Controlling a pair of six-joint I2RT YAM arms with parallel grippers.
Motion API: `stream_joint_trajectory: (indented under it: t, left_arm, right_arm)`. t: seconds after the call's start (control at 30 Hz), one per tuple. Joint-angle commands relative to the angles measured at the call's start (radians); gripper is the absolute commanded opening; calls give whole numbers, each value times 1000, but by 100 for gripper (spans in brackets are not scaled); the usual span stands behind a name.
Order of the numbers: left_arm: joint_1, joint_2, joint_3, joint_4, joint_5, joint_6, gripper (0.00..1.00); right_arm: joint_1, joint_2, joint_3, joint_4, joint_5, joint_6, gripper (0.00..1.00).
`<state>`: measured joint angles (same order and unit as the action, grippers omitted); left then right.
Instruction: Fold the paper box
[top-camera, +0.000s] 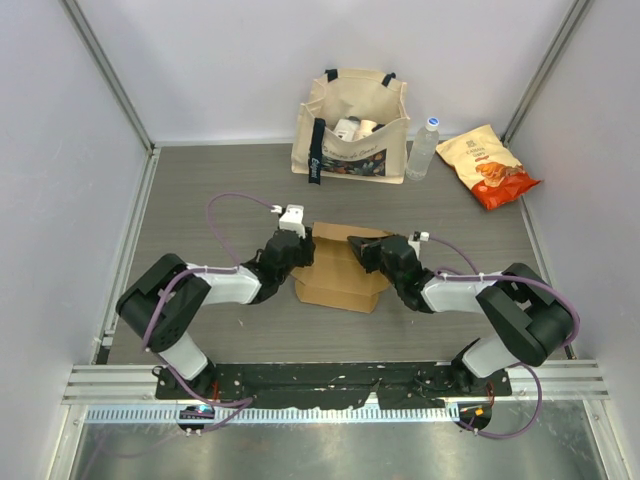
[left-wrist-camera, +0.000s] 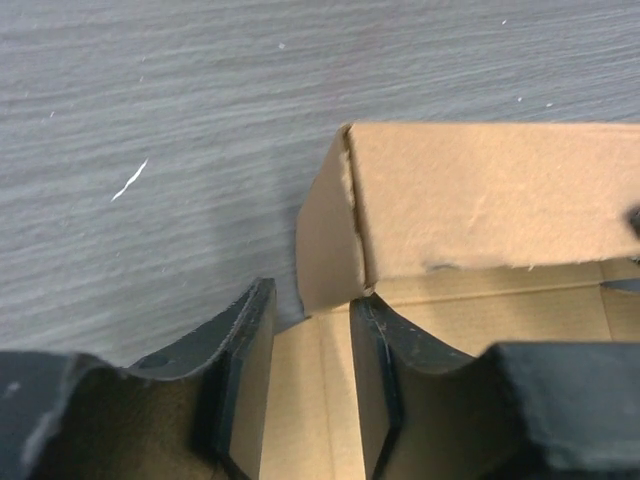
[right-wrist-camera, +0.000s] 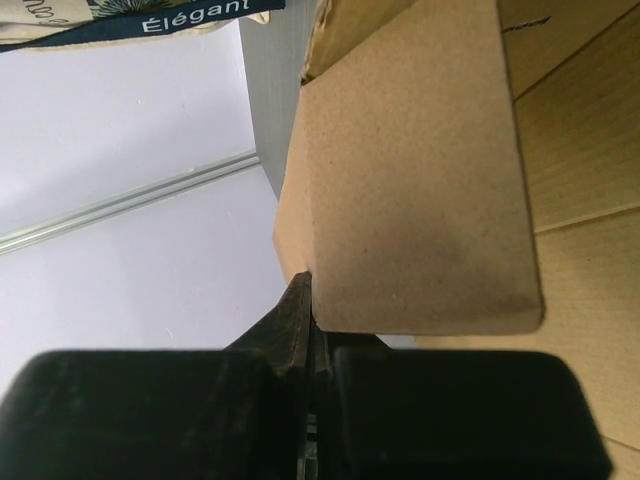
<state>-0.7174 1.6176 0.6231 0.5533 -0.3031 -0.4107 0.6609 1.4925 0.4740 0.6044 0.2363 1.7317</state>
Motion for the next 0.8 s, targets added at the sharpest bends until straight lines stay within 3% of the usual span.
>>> stream_joint_trajectory:
  t: [0.0, 0.1, 0.2, 0.27, 0.37, 0.47, 0.57, 0.6, 0.77]
  left_arm:
    - [6, 53, 76, 62, -42, 29, 37]
    - [6, 86, 92, 106, -99, 4, 34]
    - [-2, 126, 124, 80, -169, -33, 9]
    - [-11, 146, 130, 77, -246, -42, 1]
    - [-45, 163, 127, 82, -318, -46, 0]
    - [-48, 169, 106, 109, -297, -68, 1]
    - [-48, 131, 58, 119, -226, -85, 27]
    - [-48, 114, 43, 120, -205, -91, 45]
    - [-47, -54, -71, -4, -88, -163, 75]
  right_arm:
    - [5, 14, 6, -51, -28, -14, 1]
    - [5, 29, 2, -42, -35, -6, 1]
    - [6, 48, -5, -19, -46, 0, 1]
    - [12, 63, -9, -2, -49, 5, 1]
    - [28, 83, -12, 6, -42, 5, 1]
    - [29, 95, -20, 14, -35, -1, 1]
    - [22, 84, -32, 17, -29, -24, 1]
    - [19, 77, -31, 11, -25, -35, 1]
    - [-1, 63, -18, 21, -25, -145, 1]
